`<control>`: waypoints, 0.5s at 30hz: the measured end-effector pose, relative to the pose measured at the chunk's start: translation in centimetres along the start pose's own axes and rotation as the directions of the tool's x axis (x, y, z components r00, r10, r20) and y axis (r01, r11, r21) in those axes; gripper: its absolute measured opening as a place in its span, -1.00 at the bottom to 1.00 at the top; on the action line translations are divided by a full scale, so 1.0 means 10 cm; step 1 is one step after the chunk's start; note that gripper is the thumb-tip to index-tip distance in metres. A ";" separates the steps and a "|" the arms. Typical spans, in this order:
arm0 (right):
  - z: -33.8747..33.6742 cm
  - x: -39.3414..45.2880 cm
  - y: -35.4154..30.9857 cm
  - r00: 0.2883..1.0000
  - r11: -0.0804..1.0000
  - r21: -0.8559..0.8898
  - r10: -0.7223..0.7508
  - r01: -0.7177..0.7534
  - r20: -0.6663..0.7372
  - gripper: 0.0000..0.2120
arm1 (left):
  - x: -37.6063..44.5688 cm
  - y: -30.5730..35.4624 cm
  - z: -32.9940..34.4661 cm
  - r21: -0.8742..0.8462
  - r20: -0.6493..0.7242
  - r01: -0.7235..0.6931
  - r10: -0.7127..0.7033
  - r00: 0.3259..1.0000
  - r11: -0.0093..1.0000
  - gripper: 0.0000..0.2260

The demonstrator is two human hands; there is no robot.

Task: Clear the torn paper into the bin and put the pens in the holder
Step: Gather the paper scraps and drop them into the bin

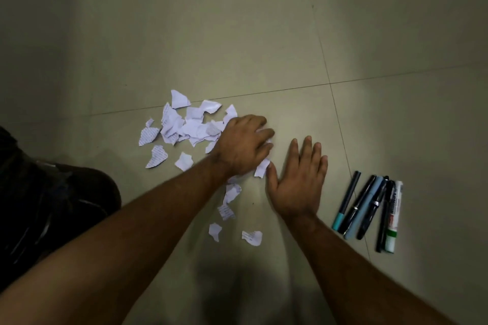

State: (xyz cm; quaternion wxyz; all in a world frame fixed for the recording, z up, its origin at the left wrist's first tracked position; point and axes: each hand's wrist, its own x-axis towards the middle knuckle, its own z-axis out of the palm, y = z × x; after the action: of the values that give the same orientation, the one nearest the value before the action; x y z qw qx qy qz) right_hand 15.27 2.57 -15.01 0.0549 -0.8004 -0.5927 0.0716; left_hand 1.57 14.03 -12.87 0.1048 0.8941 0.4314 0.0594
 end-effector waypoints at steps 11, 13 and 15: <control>0.02 -0.01 -0.01 0.999 0.999 0.021 0.024 -0.024 -0.033 -0.31 | -0.14 -0.58 -0.29 -0.010 0.009 0.401 -0.400 0.916 0.916 -0.48; 0.03 -0.01 -0.01 0.999 1.000 0.024 0.012 -0.011 -0.045 -0.31 | -0.36 -0.44 -0.15 0.034 0.079 0.328 -0.330 0.941 0.944 -0.46; 0.04 0.00 0.00 0.998 1.000 0.022 0.013 -0.012 -0.061 -0.32 | -0.65 -0.23 -0.08 0.072 0.072 0.263 -0.268 0.961 0.962 -0.53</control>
State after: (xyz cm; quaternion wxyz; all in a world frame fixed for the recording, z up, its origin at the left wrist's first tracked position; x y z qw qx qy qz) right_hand 15.18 2.55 -15.43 0.0812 -0.8052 -0.5849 0.0536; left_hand -4.34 10.40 -12.79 0.1015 0.8326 0.5445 -0.0049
